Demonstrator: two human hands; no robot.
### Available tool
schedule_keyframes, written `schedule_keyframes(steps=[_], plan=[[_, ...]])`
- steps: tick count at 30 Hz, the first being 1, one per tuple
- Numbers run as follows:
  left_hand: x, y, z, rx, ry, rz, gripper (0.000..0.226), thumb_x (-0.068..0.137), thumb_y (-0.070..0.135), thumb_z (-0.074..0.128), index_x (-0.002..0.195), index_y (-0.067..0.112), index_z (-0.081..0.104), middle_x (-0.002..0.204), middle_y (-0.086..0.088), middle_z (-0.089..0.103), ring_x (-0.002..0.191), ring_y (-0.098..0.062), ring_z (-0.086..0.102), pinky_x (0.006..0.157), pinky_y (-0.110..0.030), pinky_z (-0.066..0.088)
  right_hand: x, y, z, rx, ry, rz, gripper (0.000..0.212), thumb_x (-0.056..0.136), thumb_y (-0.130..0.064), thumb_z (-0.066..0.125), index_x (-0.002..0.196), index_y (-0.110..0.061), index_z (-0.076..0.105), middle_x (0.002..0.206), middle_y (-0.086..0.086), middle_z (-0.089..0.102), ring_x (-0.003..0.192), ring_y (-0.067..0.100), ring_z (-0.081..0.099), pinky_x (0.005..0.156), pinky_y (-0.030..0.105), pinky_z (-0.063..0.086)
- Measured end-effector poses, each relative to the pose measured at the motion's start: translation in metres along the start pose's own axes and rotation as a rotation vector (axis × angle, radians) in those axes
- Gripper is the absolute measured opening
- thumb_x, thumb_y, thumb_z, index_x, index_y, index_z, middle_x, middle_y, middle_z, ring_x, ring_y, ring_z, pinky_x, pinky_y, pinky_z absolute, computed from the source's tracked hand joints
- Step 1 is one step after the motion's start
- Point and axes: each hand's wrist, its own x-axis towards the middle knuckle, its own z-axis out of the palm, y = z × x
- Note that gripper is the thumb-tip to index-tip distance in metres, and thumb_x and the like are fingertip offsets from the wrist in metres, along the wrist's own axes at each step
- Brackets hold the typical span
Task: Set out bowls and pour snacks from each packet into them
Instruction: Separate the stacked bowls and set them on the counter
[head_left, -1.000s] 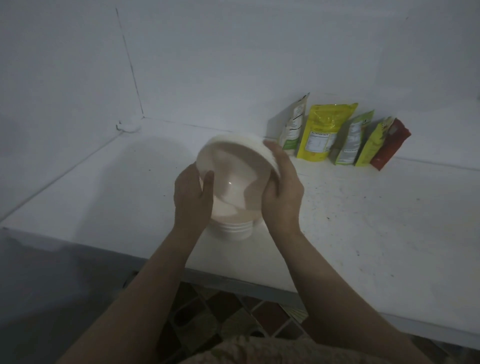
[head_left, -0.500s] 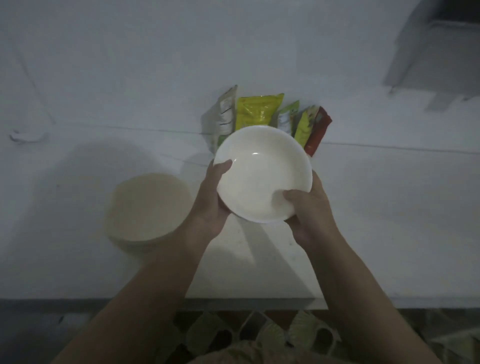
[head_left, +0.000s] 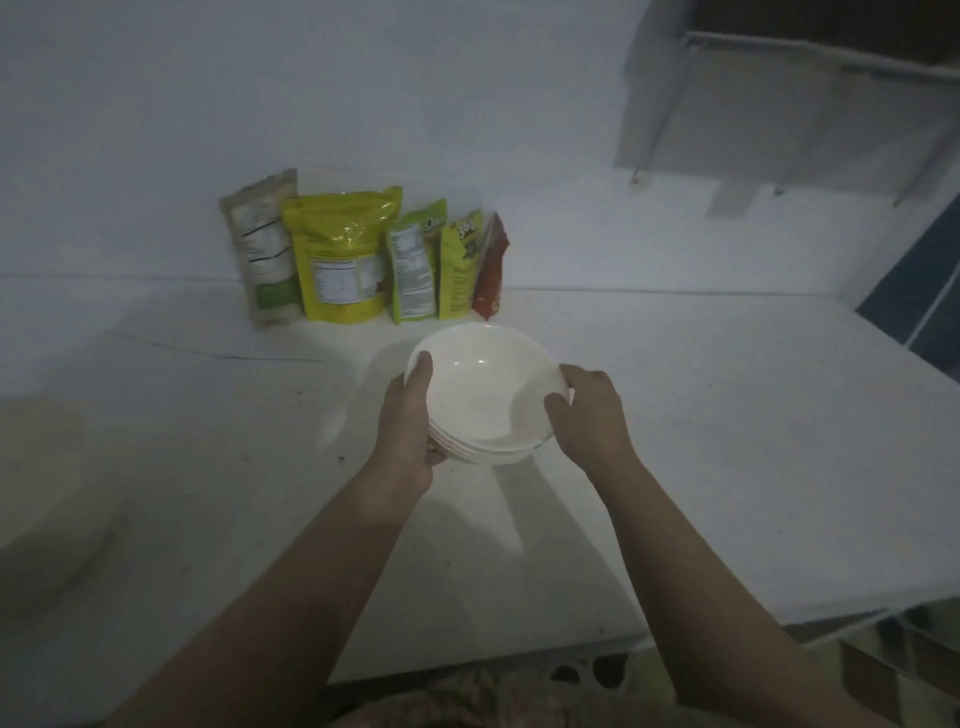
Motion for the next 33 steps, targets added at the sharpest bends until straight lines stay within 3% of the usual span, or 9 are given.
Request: schedule_keyframes(steps=[5, 8, 12, 16, 22, 24, 26, 29, 33], plan=[[0.016, -0.017, 0.038, 0.034, 0.058, 0.053, 0.050, 0.091, 0.062, 0.046, 0.132, 0.033, 0.047, 0.126, 0.002, 0.060, 0.109, -0.023, 0.061, 0.076, -0.044, 0.057, 0.043, 0.033, -0.030, 0.095, 0.200, -0.053, 0.044, 0.095, -0.003, 0.040, 0.138, -0.011, 0.048, 0.115, 0.010, 0.046, 0.089, 0.020, 0.045, 0.074, 0.027, 0.038], [0.024, -0.020, 0.047, -0.027, 0.085, 0.025, 0.061, 0.082, 0.068, 0.052, 0.133, 0.036, 0.045, 0.131, 0.002, 0.057, 0.115, -0.027, 0.058, 0.084, -0.054, 0.053, 0.073, 0.063, -0.040, 0.525, 0.223, 0.180, 0.045, 0.095, -0.003, 0.039, 0.139, -0.011, 0.043, 0.120, 0.009, 0.047, 0.100, 0.026, 0.051, 0.056, 0.029, 0.053], [0.030, -0.021, 0.054, -0.043, 0.111, 0.034, 0.066, 0.077, 0.070, 0.053, 0.134, 0.039, 0.044, 0.134, 0.002, 0.054, 0.116, -0.029, 0.056, 0.086, -0.056, 0.052, 0.105, 0.098, -0.031, 0.985, 0.263, 0.523, 0.051, 0.094, 0.004, 0.043, 0.142, -0.011, 0.032, 0.140, 0.018, 0.037, 0.099, 0.038, 0.059, 0.045, 0.024, 0.055], [0.034, -0.022, 0.060, -0.094, 0.131, 0.040, 0.055, 0.089, 0.066, 0.047, 0.131, 0.031, 0.046, 0.125, -0.001, 0.059, 0.110, -0.029, 0.059, 0.085, -0.052, 0.053, 0.113, 0.118, -0.017, 1.000, 0.357, 0.642, 0.054, 0.094, 0.004, 0.048, 0.142, -0.012, 0.030, 0.146, 0.021, 0.034, 0.099, 0.035, 0.058, 0.050, 0.028, 0.056], [0.037, -0.034, 0.048, -0.112, 0.161, -0.004, 0.069, 0.083, 0.077, 0.038, 0.134, 0.032, 0.049, 0.126, 0.001, 0.062, 0.111, -0.025, 0.061, 0.076, -0.041, 0.055, 0.098, 0.116, 0.000, 1.087, 0.492, 0.664, 0.044, 0.101, -0.027, 0.047, 0.140, -0.011, 0.035, 0.135, 0.020, 0.045, 0.090, 0.030, 0.064, 0.049, 0.025, 0.057], [0.037, -0.037, 0.042, -0.121, 0.177, 0.005, 0.063, 0.088, 0.073, 0.035, 0.130, 0.029, 0.052, 0.122, -0.001, 0.063, 0.110, -0.025, 0.061, 0.080, -0.041, 0.053, 0.083, 0.105, 0.011, 1.165, 0.377, 0.723, 0.035, 0.102, -0.024, 0.044, 0.133, -0.007, 0.045, 0.130, 0.019, 0.050, 0.084, 0.027, 0.061, 0.048, 0.028, 0.057], [0.033, -0.037, 0.038, -0.143, 0.185, 0.018, 0.051, 0.093, 0.065, 0.036, 0.124, 0.028, 0.052, 0.118, -0.001, 0.063, 0.108, -0.025, 0.059, 0.086, -0.043, 0.051, 0.066, 0.085, 0.018, 1.121, 0.122, 0.715, 0.033, 0.102, -0.028, 0.043, 0.125, -0.006, 0.052, 0.123, 0.014, 0.054, 0.084, 0.026, 0.060, 0.050, 0.031, 0.055], [0.029, -0.029, 0.030, -0.134, 0.208, 0.032, 0.050, 0.095, 0.058, 0.041, 0.134, 0.027, 0.049, 0.125, -0.001, 0.061, 0.111, -0.024, 0.058, 0.080, -0.040, 0.052, 0.052, 0.047, 0.021, 0.842, -0.293, 0.474, 0.031, 0.100, -0.038, 0.046, 0.119, -0.016, 0.056, 0.111, 0.005, 0.061, 0.090, 0.024, 0.064, 0.057, 0.031, 0.056], [0.027, -0.012, 0.011, -0.124, 0.258, 0.059, 0.050, 0.094, 0.056, 0.042, 0.136, 0.029, 0.048, 0.128, -0.001, 0.061, 0.111, -0.025, 0.059, 0.076, -0.037, 0.052, 0.057, 0.020, 0.034, 0.353, -0.332, 0.081, 0.047, 0.086, -0.016, 0.050, 0.132, -0.020, 0.052, 0.114, 0.009, 0.057, 0.096, 0.027, 0.058, 0.058, 0.037, 0.060]])
